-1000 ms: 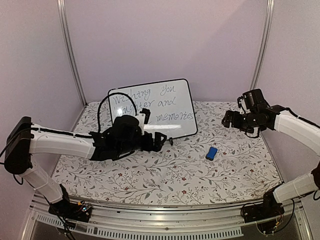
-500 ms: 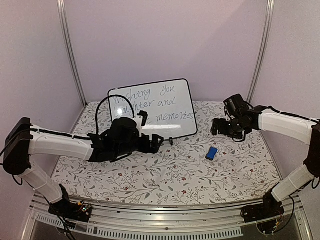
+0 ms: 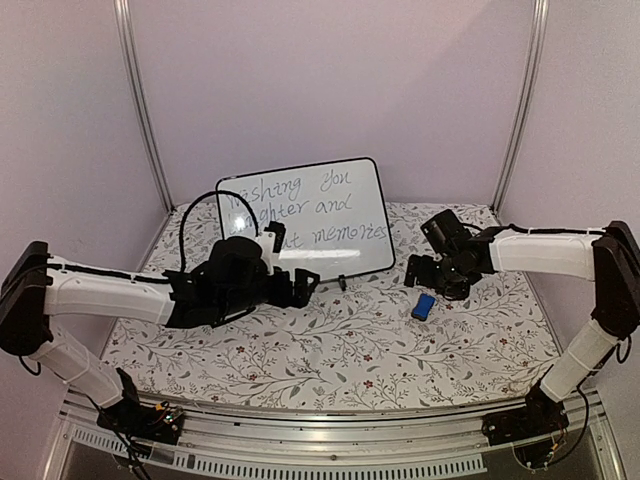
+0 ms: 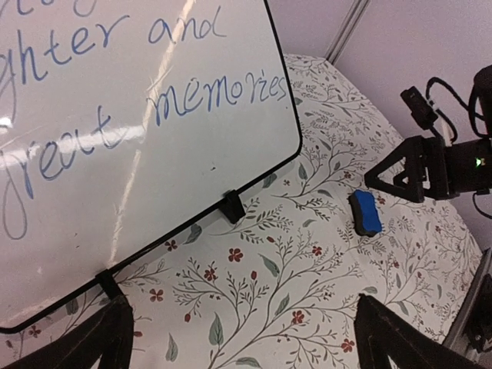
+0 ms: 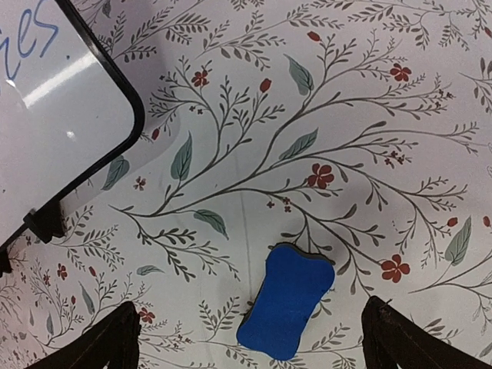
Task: Erase the whiteboard
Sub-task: Adjust the whiteboard eraser at the center of the board.
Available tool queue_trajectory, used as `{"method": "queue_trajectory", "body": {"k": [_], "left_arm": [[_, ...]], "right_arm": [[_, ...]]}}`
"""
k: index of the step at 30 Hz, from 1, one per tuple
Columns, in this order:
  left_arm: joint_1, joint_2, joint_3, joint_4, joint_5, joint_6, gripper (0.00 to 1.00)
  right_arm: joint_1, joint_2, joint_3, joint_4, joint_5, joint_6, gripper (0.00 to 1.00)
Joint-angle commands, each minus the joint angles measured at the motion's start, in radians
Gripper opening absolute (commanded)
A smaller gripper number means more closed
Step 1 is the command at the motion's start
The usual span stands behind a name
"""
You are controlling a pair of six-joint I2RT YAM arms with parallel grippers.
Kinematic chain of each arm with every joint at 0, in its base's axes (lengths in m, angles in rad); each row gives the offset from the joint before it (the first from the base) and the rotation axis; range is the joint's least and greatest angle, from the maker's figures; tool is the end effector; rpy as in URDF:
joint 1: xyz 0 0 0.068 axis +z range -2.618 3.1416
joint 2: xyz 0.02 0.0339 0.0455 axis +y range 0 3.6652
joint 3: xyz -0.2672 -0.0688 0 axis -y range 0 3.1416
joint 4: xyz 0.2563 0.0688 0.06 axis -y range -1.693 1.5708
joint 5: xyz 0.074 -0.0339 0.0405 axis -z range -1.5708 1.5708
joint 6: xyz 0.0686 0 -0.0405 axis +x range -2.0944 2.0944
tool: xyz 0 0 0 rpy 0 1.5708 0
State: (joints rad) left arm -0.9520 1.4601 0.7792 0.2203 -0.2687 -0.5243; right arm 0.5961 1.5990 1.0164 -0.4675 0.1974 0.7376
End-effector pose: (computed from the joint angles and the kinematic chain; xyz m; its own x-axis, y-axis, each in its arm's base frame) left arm 0.2196 -0.2769 0.2021 -0.5473 -0.0635 -0.8345 0.4314 0.8331 -0.3463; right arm 0.2929 0.1825 0.1671 -0.8472 0.2221 -0.4826 0.1351 0.9686 0.2087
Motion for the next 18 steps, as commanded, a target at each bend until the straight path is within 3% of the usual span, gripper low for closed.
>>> {"method": "queue_trajectory", "body": {"k": [1, 18], "left_arm": [[0.022, -0.041, -0.028, 0.014, -0.012, -0.002, 1.00], [0.032, -0.052, -0.046, 0.016, -0.010, -0.009, 1.00]], "right_arm": [[0.010, 0.057, -0.022, 0.055, -0.021, 0.056, 0.99], [0.009, 0.162, -0.022, 0.124, -0.077, 0.063, 0.99]]}}
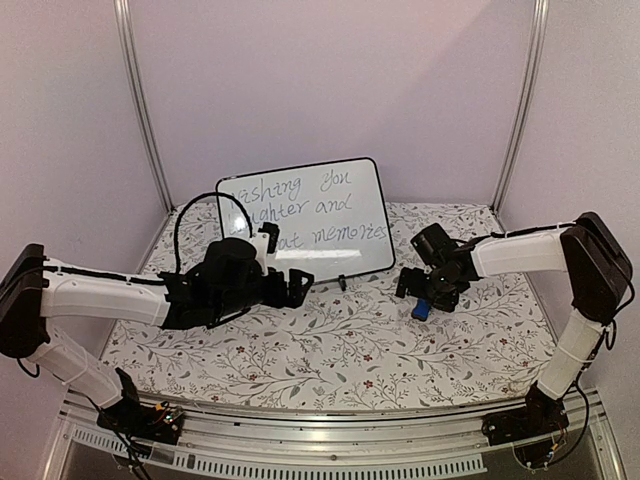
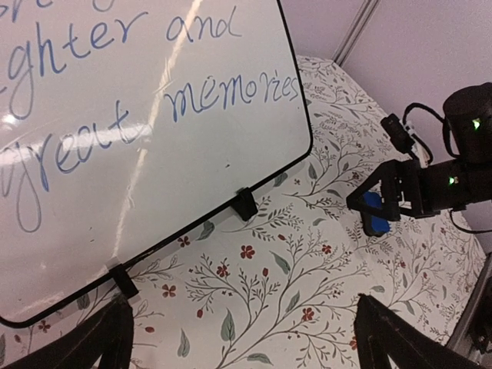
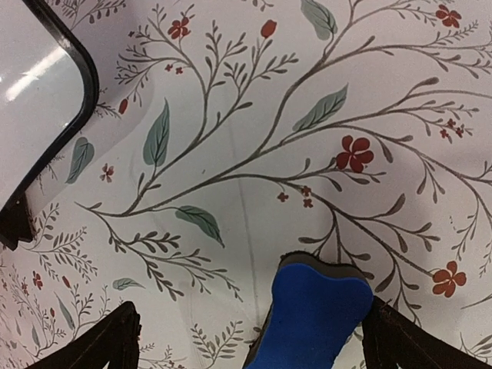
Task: Erase the whiteboard
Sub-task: Adjust the whiteboard eraser at the center of the board.
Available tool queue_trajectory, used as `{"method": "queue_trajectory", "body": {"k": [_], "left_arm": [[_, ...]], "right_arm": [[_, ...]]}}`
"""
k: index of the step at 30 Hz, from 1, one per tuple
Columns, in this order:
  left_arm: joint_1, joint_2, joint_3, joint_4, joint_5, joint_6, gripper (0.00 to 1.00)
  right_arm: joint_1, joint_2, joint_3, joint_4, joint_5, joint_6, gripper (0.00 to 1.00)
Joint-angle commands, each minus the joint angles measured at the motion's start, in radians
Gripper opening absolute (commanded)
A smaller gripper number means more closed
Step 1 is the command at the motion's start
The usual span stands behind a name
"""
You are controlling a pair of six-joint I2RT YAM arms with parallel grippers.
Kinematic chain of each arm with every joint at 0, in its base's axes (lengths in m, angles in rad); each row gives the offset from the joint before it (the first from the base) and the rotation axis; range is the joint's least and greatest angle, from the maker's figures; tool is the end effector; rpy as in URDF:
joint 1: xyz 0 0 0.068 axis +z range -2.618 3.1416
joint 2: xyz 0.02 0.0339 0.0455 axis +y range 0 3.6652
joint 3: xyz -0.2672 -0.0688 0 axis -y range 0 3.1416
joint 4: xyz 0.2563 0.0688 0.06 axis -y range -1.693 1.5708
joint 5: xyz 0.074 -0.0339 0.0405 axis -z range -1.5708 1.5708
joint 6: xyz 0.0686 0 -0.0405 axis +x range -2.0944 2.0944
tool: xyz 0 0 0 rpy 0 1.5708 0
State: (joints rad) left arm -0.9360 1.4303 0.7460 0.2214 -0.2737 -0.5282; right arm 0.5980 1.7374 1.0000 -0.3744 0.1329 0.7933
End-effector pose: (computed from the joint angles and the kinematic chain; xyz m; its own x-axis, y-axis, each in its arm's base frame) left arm 0.2192 -0.2663 0.2000 -0.5471 -0.0753 -0.8336 0.4122 0.8425 -0.3467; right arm 0.3004 0.1936 0.1218 -0.8829 0.2533 -0.3955 0.1706 0.9575 0.2324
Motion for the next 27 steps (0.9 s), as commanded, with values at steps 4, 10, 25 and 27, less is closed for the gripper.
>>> {"method": "queue_trajectory", "body": {"k": [4, 10, 25, 27], "left_arm": [[0.017, -0.022, -0.013, 0.016, -0.002, -0.010, 1.00], [0.017, -0.011, -0.011, 0.019, 0.001, -0.015, 1.00], [0.017, -0.025, 0.023, -0.018, -0.024, -0.017, 1.00], [0.016, -0.023, 0.049, -0.067, -0.031, -0.014, 1.00]], "right_arm": [[0.008, 0.029, 0.002, 0.064, -0.029, -0.008, 0.99], [0.008, 0.078, 0.063, 0.066, -0.081, -0.071, 0.99], [-0.007, 0.047, 0.304, -0.123, 0.023, -0.193, 0.99], [-0.001, 0.003, 0.303, -0.103, 0.025, -0.193, 0.99]]}}
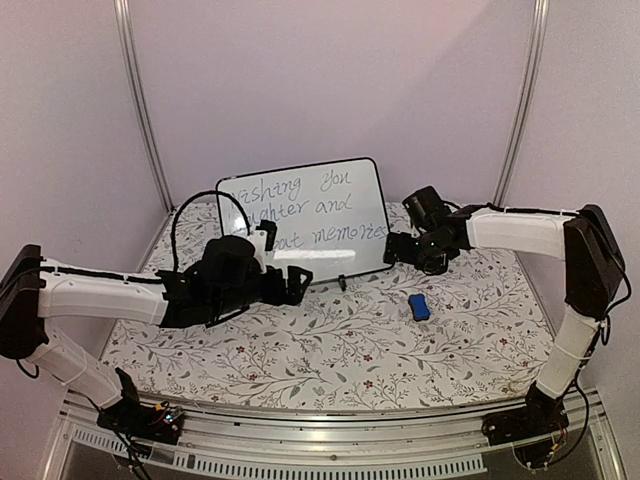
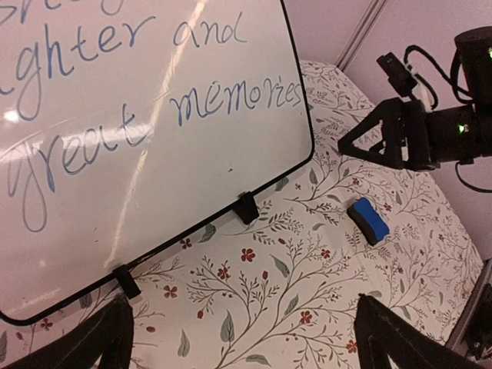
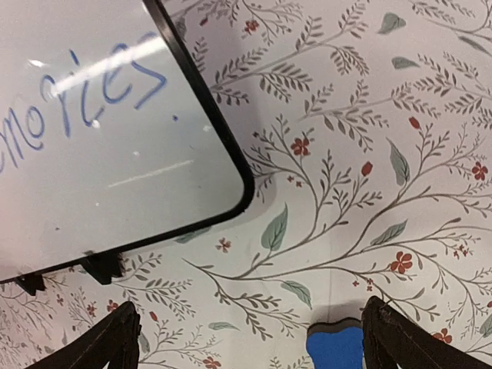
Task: Erase the whiteboard
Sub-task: Pick up the whiteboard eraser from the center of the board.
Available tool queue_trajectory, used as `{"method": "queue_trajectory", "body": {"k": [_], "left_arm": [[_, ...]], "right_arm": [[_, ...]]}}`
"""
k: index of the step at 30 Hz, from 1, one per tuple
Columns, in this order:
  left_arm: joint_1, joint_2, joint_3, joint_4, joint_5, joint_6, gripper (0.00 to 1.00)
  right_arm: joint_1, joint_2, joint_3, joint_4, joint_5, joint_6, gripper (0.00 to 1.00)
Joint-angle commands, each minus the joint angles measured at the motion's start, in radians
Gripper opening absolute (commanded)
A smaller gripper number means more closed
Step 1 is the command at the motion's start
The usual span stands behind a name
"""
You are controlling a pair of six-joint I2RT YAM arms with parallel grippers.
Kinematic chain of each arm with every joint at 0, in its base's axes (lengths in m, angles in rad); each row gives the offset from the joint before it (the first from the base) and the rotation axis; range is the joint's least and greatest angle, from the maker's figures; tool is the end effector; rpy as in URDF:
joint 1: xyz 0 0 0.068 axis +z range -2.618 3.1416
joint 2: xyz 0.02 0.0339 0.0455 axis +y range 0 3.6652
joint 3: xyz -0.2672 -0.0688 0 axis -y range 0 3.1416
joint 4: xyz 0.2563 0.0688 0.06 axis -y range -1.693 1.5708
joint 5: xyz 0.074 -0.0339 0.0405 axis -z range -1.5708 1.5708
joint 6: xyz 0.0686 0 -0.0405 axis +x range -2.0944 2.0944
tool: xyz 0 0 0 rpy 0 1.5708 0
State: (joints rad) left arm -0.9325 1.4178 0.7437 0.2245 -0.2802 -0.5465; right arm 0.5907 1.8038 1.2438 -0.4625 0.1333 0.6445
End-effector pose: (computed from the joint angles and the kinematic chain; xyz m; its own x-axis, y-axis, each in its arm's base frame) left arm 0.2196 -0.2642 0.2037 -0.5452 -0.1033 -0.8319 0.3980 0.8415 -0.3654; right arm 0.3412 0.2178 0.1670 -0.8637 0.1378 -0.4848 0.0306 0.9745 0.2225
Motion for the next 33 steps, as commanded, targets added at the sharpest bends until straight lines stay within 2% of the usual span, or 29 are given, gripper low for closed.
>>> {"method": "queue_trajectory", "body": {"k": [1, 9, 19, 27, 33], "left_arm": [[0.013, -0.012, 0.060, -0.088, -0.025, 0.004, 1.00], [0.013, -0.030, 0.100, -0.111, -0.056, 0.003, 1.00], [0.013, -0.052, 0.098, -0.139, -0.055, 0.002, 1.00], [0.015, -0.088, 0.056, -0.135, -0.035, 0.016, 1.00], [0.015, -0.097, 0.029, -0.122, -0.033, 0.007, 1.00]], "right_arm": [[0.006, -0.077, 0.056, -0.009, 0.020, -0.036, 0.99], [0.006, -0.147, -0.090, -0.030, 0.021, -0.044, 0.99], [0.027, -0.181, -0.176, -0.030, 0.004, -0.088, 0.99], [0.027, -0.173, -0.234, 0.033, -0.043, -0.230, 0.86], [0.027, -0.157, -0.237, 0.054, -0.037, -0.300, 0.85]]}}
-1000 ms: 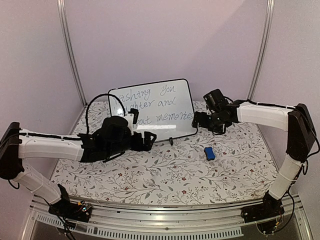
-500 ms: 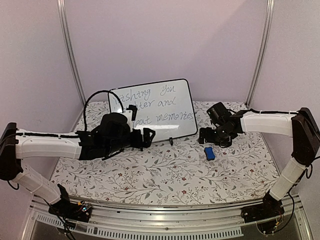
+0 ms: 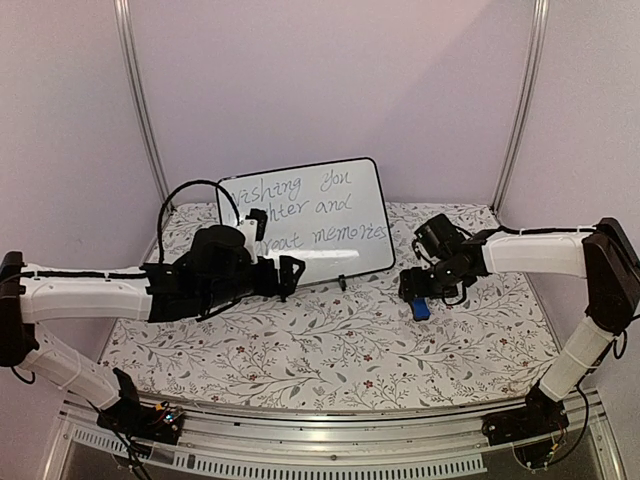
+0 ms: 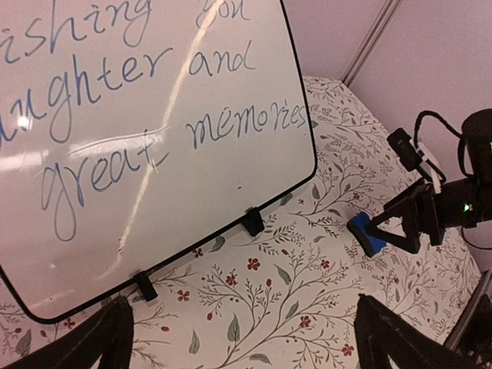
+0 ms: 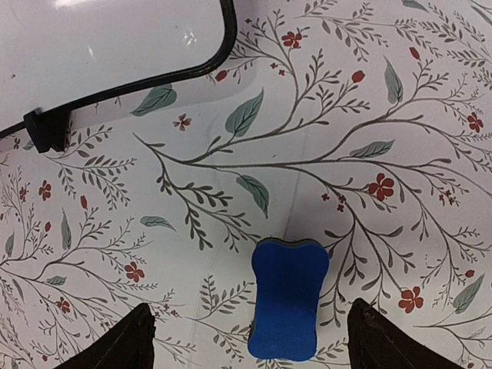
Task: Erase the whiteboard
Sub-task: Pick up the whiteboard eraser from the center of the board.
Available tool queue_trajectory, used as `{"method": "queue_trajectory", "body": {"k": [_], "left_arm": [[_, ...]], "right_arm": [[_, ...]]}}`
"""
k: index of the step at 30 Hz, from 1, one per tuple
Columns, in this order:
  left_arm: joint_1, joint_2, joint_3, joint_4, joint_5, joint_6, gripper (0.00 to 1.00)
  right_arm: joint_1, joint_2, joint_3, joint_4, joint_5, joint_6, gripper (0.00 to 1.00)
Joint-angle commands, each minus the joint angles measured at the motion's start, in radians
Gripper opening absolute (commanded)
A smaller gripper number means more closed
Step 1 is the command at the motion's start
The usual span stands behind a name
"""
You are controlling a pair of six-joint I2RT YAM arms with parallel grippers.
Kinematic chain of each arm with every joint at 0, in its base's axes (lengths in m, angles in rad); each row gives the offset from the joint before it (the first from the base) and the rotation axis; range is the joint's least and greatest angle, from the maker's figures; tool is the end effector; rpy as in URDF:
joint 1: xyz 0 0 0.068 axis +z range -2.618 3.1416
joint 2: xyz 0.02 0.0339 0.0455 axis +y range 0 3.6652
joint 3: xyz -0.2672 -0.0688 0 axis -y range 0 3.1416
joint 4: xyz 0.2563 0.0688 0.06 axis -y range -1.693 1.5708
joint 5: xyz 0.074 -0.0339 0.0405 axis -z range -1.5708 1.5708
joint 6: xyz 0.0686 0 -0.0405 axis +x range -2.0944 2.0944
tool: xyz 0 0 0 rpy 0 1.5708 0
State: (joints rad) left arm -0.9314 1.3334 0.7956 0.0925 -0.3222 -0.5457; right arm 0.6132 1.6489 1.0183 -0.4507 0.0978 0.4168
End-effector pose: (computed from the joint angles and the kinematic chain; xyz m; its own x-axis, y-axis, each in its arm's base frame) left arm 0.2164 -0.2547 0.2335 -0.5262 -0.1173 -0.8422 0.3715 0.8592 -0.3518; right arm 0.2902 0.1960 0.1517 -0.8766 -0.1242 -0.4648 -0.1972 0.9740 0.1115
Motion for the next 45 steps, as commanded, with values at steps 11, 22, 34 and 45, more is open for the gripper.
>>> {"method": "queue_trajectory", "body": {"k": [11, 22, 34, 45], "left_arm": [[0.013, 0.005, -0.016, 0.014, 0.012, 0.001, 1.00], [0.014, 0.021, -0.007, 0.016, 0.022, 0.003, 1.00], [0.015, 0.029, -0.002, 0.021, 0.026, 0.007, 1.00], [0.017, 0.024, -0.005, 0.019, 0.026, 0.007, 1.00]], "right_arm": [[0.003, 0.055, -0.039, 0.077, 0.016, -0.148, 0.83], [-0.029, 0.059, -0.081, 0.122, -0.016, -0.166, 0.76], [-0.045, 0.073, -0.086, 0.143, -0.025, -0.179, 0.63], [-0.052, 0.092, -0.092, 0.151, -0.023, -0.177, 0.48]]}}
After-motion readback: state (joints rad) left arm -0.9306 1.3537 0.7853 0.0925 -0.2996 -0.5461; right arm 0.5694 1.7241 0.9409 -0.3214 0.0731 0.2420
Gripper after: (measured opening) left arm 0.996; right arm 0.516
